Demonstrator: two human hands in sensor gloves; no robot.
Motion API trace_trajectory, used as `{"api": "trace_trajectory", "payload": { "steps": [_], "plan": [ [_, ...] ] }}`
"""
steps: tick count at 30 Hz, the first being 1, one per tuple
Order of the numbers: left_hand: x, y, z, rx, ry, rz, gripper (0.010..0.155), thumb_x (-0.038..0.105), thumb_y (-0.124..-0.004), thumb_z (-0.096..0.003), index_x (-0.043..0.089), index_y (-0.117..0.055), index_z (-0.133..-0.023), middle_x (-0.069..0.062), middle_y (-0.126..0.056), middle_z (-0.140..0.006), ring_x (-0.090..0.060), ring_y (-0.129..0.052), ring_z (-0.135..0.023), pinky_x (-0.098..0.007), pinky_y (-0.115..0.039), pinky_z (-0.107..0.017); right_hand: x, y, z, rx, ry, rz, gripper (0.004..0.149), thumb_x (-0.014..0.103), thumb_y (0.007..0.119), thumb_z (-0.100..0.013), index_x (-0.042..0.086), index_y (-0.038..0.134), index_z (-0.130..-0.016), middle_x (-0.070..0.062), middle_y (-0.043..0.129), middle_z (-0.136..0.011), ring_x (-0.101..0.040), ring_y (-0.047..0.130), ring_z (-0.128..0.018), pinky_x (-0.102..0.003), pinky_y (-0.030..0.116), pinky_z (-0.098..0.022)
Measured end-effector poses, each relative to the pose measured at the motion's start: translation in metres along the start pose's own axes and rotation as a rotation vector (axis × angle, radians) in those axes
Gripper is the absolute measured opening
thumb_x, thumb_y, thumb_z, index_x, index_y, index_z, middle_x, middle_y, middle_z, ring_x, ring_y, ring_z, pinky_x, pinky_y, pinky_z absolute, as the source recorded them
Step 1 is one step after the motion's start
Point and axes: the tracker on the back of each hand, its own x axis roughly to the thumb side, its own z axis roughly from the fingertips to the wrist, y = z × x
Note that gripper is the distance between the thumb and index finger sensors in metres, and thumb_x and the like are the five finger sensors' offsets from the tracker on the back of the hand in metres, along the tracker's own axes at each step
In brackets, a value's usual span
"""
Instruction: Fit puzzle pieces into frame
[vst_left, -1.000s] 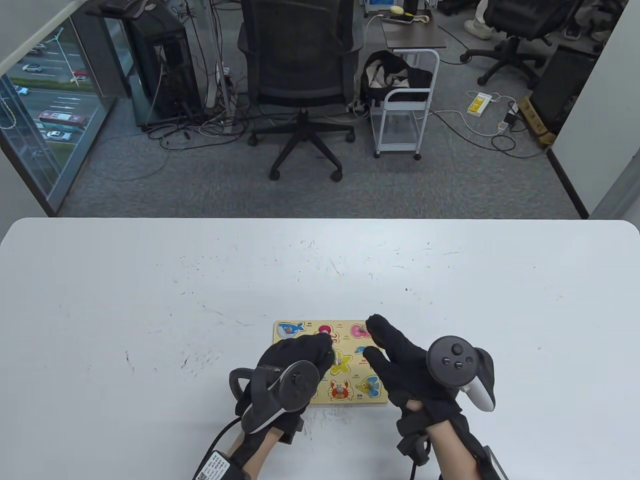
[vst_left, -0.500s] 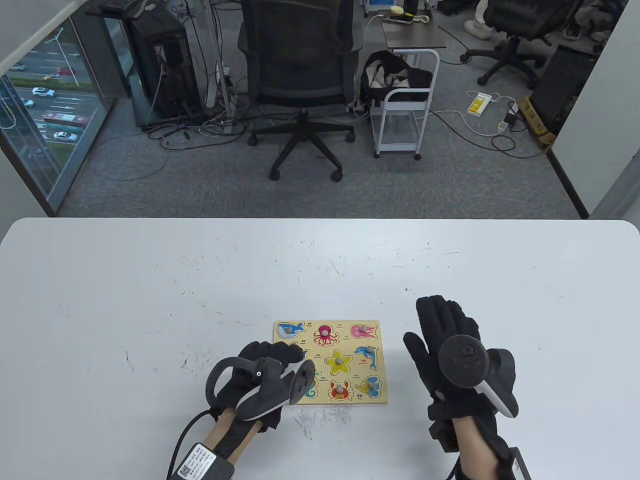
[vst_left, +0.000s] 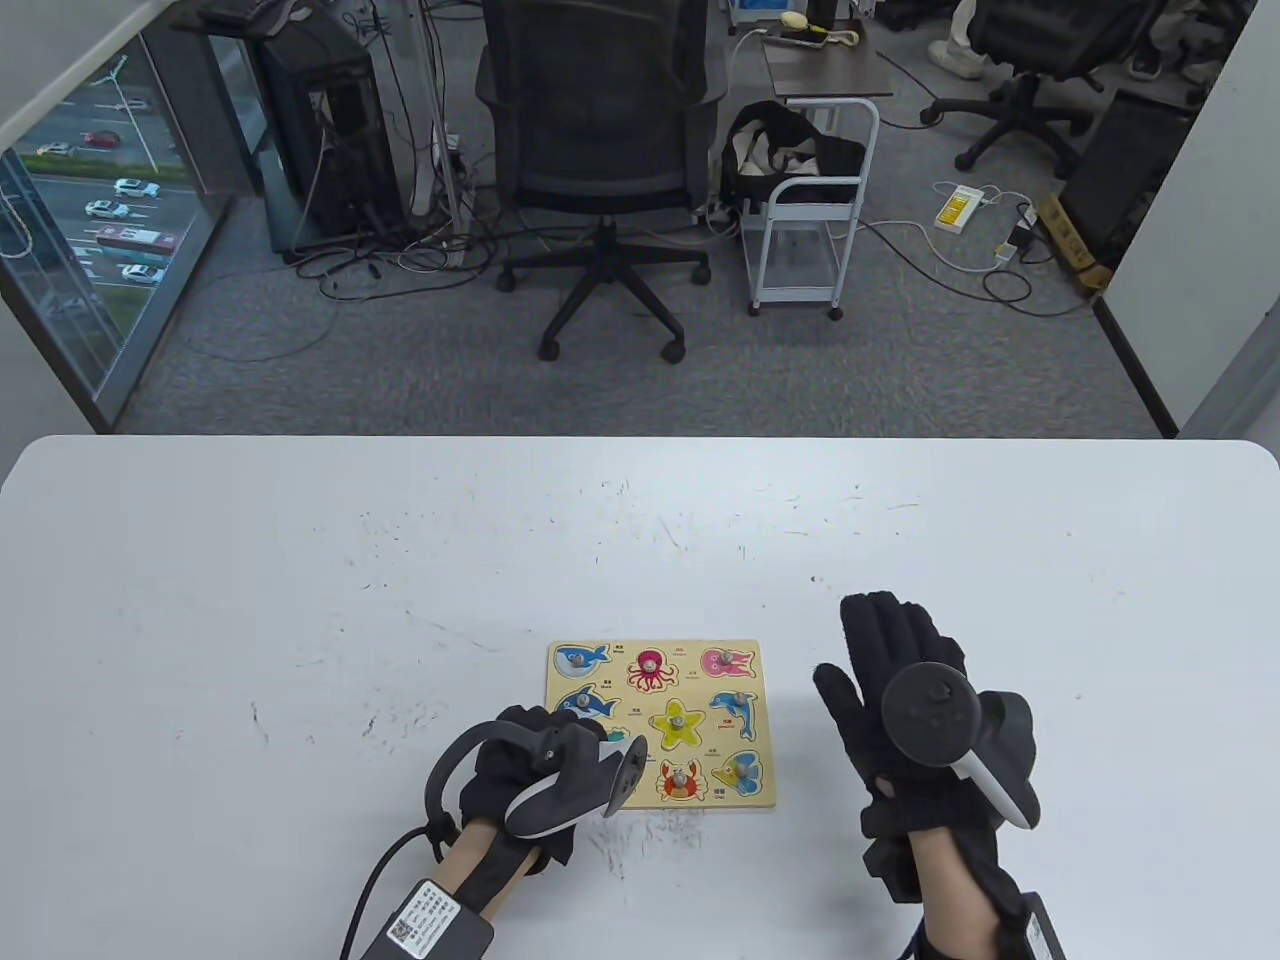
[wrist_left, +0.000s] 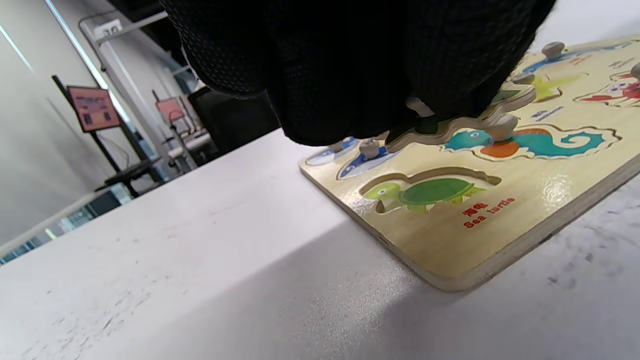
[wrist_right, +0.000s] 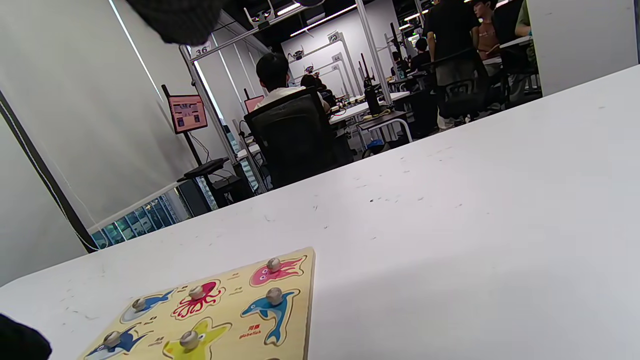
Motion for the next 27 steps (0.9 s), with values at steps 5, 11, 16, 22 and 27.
{"api": "trace_trajectory", "payload": {
  "steps": [5,11,16,22,27],
  "plan": [
    [0.002,-0.009,-0.007,-0.021,0.012,0.0,0.044,0.053,-0.089,-0.0433,0.045,-0.085,-0.087,0.015,-0.102,-0.084,-0.007,-0.103,-0.076,-0.038,-0.084,-0.067,0.002,0.002,-0.001,0.01,-0.01,0.007,0.071,0.05,0.076,-0.052,0.031,0.044,-0.112,-0.005,0.046,-0.122,-0.04,0.045,-0.113,-0.062,0.036,-0.081],
    [0.005,-0.016,-0.012,-0.039,0.022,-0.022,0.044,0.052,-0.089,-0.0436,0.045,-0.085,-0.087,0.016,-0.101,-0.084,-0.007,-0.102,-0.076,-0.037,-0.083,-0.067,0.002,0.003,-0.001,0.015,-0.013,0.007,0.07,0.05,0.076,-0.052,0.031,0.044,-0.112,-0.005,0.047,-0.122,-0.04,0.046,-0.113,-0.062,0.036,-0.081],
    [0.006,-0.02,-0.014,-0.05,0.025,-0.029,0.043,0.053,-0.088,-0.0438,0.046,-0.085,-0.086,0.016,-0.102,-0.084,-0.006,-0.103,-0.076,-0.037,-0.083,-0.067,0.003,0.004,-0.001,0.019,-0.017,0.004,0.07,0.05,0.076,-0.053,0.031,0.045,-0.112,-0.004,0.048,-0.121,-0.039,0.046,-0.113,-0.062,0.036,-0.081],
    [0.006,-0.019,-0.013,-0.052,0.027,-0.03,0.043,0.053,-0.088,-0.0438,0.046,-0.085,-0.086,0.016,-0.102,-0.084,-0.006,-0.103,-0.076,-0.037,-0.083,-0.067,0.003,0.005,-0.002,0.03,-0.021,-0.002,0.07,0.05,0.076,-0.053,0.031,0.045,-0.112,-0.005,0.048,-0.121,-0.04,0.046,-0.113,-0.062,0.037,-0.081],
    [0.006,-0.017,-0.012,-0.046,0.026,-0.037,0.043,0.053,-0.088,-0.044,0.045,-0.085,-0.087,0.016,-0.102,-0.084,-0.007,-0.102,-0.076,-0.037,-0.083,-0.067,0.003,0.005,-0.002,0.037,-0.021,0.0,0.069,0.05,0.076,-0.053,0.031,0.046,-0.112,-0.005,0.048,-0.121,-0.04,0.047,-0.112,-0.062,0.037,-0.081]
  ]
}}
